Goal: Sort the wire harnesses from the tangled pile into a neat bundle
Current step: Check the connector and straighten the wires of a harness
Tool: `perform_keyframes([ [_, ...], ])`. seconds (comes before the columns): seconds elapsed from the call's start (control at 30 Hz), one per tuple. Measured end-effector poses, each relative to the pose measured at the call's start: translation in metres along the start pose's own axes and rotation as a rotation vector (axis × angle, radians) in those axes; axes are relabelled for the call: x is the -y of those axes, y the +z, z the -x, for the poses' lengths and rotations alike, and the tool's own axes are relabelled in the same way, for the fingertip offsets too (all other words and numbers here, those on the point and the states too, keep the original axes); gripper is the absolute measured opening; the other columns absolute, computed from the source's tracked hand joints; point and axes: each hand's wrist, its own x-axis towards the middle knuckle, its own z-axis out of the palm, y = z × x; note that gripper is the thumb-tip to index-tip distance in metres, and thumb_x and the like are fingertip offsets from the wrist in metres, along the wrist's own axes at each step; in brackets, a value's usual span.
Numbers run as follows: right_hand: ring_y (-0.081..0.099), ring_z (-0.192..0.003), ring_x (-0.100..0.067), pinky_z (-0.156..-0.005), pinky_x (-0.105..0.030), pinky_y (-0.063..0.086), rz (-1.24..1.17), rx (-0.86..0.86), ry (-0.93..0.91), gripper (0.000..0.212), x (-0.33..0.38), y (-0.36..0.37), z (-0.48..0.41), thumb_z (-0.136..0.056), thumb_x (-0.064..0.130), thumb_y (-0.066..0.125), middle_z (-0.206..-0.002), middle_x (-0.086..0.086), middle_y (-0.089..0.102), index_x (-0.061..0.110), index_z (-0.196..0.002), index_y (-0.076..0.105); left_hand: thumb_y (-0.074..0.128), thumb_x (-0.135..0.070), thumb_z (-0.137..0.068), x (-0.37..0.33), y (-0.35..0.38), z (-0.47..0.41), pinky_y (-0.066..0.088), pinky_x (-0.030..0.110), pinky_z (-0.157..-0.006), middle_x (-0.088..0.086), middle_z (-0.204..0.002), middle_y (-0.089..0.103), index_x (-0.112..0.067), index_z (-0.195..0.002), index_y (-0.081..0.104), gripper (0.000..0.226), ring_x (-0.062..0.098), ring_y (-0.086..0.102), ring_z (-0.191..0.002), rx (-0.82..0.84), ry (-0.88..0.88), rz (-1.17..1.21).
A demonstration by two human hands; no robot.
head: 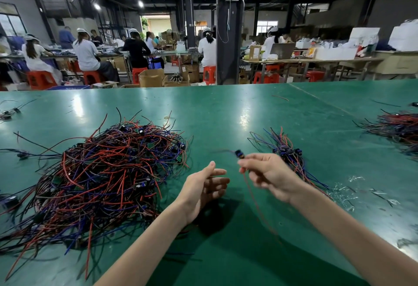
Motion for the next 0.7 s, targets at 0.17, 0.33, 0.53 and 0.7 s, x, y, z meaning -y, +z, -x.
perform_keyframes([
  [0.17,0.039,-0.035,-0.004,-0.028,-0.014,0.025,-0.162,-0.205,-0.092,0.011,0.036,-0.059,-0.028,-0.087,-0.001,0.057,-0.066,-0.009,0.057,-0.003,-0.076,0.057,0.046,-0.029,-0.098,-0.001,-0.001,0.0,0.054,0.022,-0.055,0.011,-0.077,0.069,-0.002,-0.1,0.061,0.031,0.015,0.064,-0.061,0.021,-0.005,0.006],
  [0.33,0.038,-0.032,-0.002,-0.028,-0.012,0.024,0.021,-0.447,0.109,0.008,0.016,-0.108,-0.043,-0.084,-0.007,0.059,-0.067,-0.014,0.055,-0.009,-0.077,0.058,0.046,-0.026,-0.099,0.001,-0.003,0.0,0.054,0.023,-0.056,0.013,-0.079,0.068,0.0,-0.1,0.061,0.03,0.016,0.064,-0.063,0.032,-0.001,0.006],
  [0.53,0.042,-0.042,-0.015,-0.029,-0.016,0.028,0.403,-0.706,0.105,0.011,-0.011,-0.128,-0.052,-0.076,0.001,0.072,-0.066,-0.018,0.065,-0.004,-0.067,0.066,0.047,-0.021,-0.098,0.004,-0.002,-0.001,0.054,0.023,-0.059,0.01,-0.076,0.07,-0.001,-0.096,0.063,0.026,0.016,0.065,-0.064,0.038,0.037,-0.082],
  [0.7,0.056,-0.043,-0.007,-0.058,-0.023,0.045,0.872,-0.801,0.02,0.01,-0.011,-0.121,-0.049,-0.078,0.019,0.074,-0.043,-0.004,0.062,0.01,-0.076,0.076,0.046,-0.017,-0.098,0.004,-0.002,0.003,0.053,0.023,-0.059,0.01,-0.076,0.07,0.0,-0.094,0.063,0.025,0.016,0.063,-0.064,0.039,0.048,-0.079],
])
